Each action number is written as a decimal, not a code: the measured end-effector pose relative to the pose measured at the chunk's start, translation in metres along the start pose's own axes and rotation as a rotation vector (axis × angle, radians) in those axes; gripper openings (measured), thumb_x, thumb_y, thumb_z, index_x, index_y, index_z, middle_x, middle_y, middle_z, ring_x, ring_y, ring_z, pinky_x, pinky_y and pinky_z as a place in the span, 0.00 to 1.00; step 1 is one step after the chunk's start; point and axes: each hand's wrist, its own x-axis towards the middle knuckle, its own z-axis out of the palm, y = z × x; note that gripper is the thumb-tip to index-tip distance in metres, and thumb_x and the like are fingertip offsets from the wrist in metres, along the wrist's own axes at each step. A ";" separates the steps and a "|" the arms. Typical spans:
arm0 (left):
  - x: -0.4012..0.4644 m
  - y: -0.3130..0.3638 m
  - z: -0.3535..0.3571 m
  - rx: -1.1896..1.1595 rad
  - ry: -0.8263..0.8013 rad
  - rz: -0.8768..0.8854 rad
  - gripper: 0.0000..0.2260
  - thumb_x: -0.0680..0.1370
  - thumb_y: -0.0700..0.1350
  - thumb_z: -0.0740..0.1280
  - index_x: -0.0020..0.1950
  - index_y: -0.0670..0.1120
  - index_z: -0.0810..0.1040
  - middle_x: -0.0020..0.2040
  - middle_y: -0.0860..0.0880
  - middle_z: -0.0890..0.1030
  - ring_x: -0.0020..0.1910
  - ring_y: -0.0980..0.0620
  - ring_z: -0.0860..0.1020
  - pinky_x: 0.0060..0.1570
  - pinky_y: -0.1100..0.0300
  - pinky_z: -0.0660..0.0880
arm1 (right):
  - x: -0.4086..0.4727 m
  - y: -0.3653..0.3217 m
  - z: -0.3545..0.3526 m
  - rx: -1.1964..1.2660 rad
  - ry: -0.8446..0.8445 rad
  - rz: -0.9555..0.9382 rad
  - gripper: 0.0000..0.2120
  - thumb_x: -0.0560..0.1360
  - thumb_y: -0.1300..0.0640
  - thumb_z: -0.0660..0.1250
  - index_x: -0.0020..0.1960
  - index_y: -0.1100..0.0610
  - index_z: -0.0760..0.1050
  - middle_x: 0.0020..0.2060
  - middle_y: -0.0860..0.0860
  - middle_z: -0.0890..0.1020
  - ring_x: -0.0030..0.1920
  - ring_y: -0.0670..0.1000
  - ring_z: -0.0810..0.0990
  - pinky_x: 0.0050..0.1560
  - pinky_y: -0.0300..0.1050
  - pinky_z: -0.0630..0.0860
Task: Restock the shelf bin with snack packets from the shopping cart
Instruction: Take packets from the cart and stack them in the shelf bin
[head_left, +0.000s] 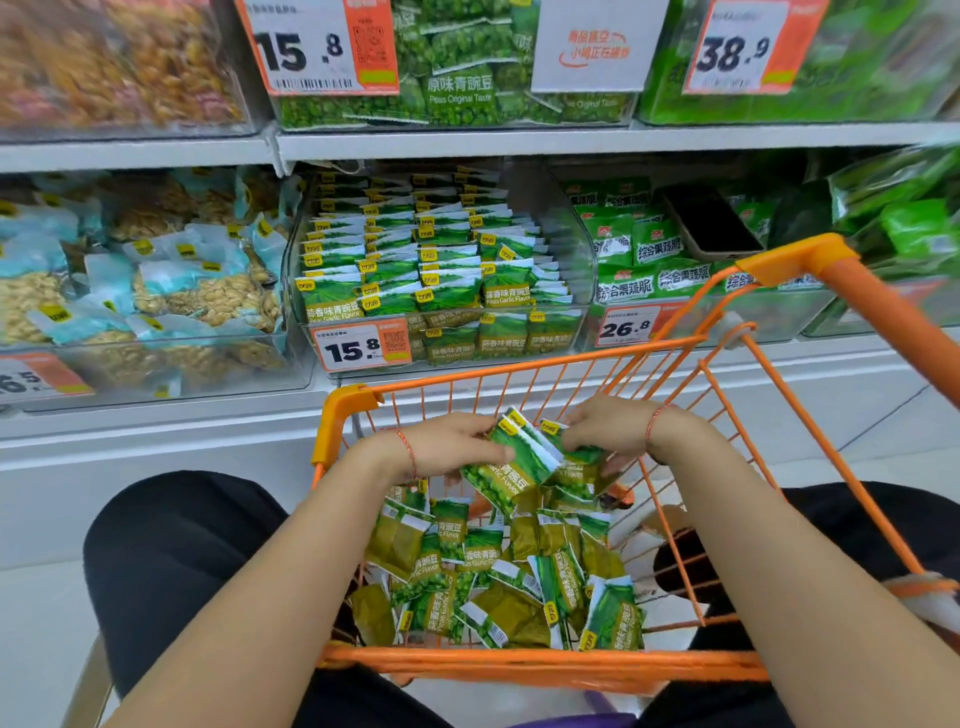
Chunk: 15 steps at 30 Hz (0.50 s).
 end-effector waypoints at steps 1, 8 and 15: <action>-0.003 0.000 -0.001 -0.056 0.017 0.020 0.29 0.80 0.51 0.61 0.77 0.44 0.55 0.75 0.48 0.61 0.65 0.49 0.69 0.51 0.65 0.73 | -0.006 -0.001 -0.002 0.087 0.021 -0.025 0.03 0.78 0.59 0.63 0.48 0.57 0.69 0.44 0.56 0.70 0.40 0.53 0.76 0.41 0.45 0.78; -0.010 0.013 0.001 -0.375 0.213 0.187 0.09 0.80 0.53 0.61 0.50 0.50 0.77 0.48 0.48 0.77 0.45 0.51 0.75 0.46 0.59 0.72 | -0.024 0.001 0.001 0.789 0.144 -0.165 0.17 0.78 0.58 0.64 0.66 0.56 0.69 0.60 0.52 0.76 0.55 0.55 0.79 0.43 0.44 0.82; -0.006 0.019 0.007 -0.596 0.447 0.286 0.09 0.80 0.50 0.60 0.53 0.51 0.79 0.47 0.53 0.82 0.46 0.54 0.78 0.49 0.59 0.75 | -0.027 0.001 0.004 1.131 0.167 -0.262 0.10 0.74 0.63 0.69 0.55 0.58 0.76 0.41 0.49 0.83 0.38 0.46 0.82 0.42 0.40 0.81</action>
